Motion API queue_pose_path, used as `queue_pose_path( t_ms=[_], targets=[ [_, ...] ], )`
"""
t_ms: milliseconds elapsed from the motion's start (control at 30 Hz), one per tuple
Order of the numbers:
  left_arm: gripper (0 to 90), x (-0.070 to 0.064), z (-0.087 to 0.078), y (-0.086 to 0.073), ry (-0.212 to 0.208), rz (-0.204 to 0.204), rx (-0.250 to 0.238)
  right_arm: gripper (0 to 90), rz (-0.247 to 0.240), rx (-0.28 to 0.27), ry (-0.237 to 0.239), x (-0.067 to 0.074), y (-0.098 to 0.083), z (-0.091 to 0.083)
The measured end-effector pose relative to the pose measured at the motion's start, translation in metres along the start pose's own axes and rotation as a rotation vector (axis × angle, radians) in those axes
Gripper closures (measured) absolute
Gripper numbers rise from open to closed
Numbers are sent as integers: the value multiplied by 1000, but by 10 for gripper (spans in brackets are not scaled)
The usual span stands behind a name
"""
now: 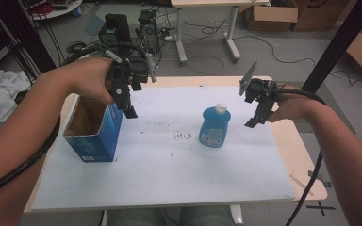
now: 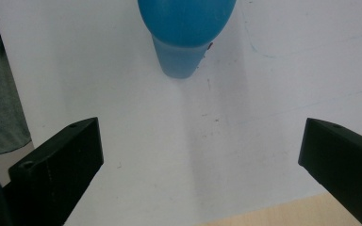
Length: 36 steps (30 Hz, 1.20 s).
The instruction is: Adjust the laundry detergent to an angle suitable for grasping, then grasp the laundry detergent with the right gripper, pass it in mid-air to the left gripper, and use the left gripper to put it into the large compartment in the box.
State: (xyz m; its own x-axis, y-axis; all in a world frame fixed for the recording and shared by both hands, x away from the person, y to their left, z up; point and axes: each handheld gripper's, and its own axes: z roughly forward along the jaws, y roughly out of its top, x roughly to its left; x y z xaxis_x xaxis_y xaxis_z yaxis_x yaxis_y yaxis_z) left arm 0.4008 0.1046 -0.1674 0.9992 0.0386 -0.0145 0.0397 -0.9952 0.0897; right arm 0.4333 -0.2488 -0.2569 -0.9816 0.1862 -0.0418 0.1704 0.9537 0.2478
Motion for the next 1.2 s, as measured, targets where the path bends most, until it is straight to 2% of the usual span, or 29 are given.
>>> queue_pose_path(
  t_ms=[167,333,633,733,800,900,933,1100,1200],
  targets=[
    [1,-4,-3,2,7,3,7,0,1,3,-2,-1,-1,-1],
    [1,-7,-3,-2,12,-13,9,1,-6,2,-10,2,0,-4],
    [1,-3,0,-3,1,-9,-9,0,-1,-6,-11,3,-2,1],
    [1,-3,2,-3,2,-10,-3,0,5,-23,-12,1,-4,3],
    [1,-5,3,-3,-3,-6,-11,0,9,-63,-19,2,-7,3],
    [1,-6,6,-4,-3,-7,-7,0,11,-160,-26,4,-15,1],
    [1,-6,6,-4,-5,-7,-8,0,20,-201,-29,4,-20,2],
    [1,-9,8,-6,-5,-8,-19,0,50,-325,-62,7,-35,5],
    [1,-10,9,-7,-6,-8,-26,0,68,-406,-64,10,-43,10]
  ],
)
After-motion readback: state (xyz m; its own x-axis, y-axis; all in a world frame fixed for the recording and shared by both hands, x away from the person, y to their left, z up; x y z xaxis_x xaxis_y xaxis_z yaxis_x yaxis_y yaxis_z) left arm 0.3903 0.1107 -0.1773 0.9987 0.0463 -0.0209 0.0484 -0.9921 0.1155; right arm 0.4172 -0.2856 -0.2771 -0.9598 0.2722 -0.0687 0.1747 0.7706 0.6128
